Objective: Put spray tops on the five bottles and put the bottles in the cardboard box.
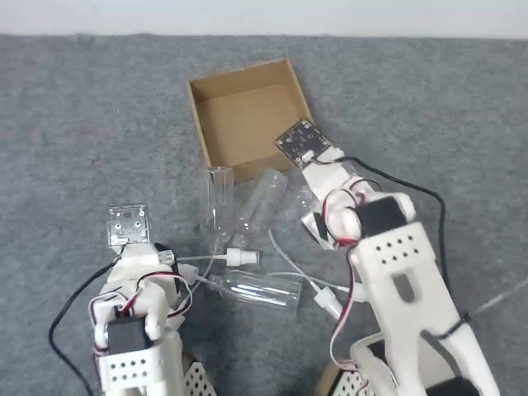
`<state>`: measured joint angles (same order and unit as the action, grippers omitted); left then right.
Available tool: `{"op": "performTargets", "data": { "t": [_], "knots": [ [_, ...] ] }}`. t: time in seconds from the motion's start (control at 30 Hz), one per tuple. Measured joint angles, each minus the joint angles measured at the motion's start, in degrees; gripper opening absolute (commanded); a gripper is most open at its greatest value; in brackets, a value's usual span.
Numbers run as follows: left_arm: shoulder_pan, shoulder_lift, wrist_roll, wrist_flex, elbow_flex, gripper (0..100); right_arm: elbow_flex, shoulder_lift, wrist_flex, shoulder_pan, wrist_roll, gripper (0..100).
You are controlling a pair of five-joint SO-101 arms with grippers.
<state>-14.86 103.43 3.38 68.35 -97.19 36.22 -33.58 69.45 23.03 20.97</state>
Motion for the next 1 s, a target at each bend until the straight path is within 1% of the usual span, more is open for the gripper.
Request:
{"op": "performTargets", "data": {
  "t": [0.2,0.33,0.57,0.83,1.0],
  "knots": [
    [0.00,0.00,0.00,0.00,0.00,1,2.29,-6.59,-0.62,-2.99,-0.18,2.8],
    [0.00,0.00,0.00,0.00,0.00,1,5.19,-9.58,-3.52,-4.75,-2.81,2.8],
    [0.00,0.00,0.00,0.00,0.00,1,9.93,-10.55,-11.43,-7.12,-4.66,2.8],
    [-0.44,0.00,0.18,0.00,0.00,1,10.20,-10.55,-14.42,-9.58,-8.79,2.8],
    [-0.44,0.00,-0.09,0.00,0.70,1,13.54,-10.55,-18.02,-10.90,-9.49,2.8]
  ]
}}
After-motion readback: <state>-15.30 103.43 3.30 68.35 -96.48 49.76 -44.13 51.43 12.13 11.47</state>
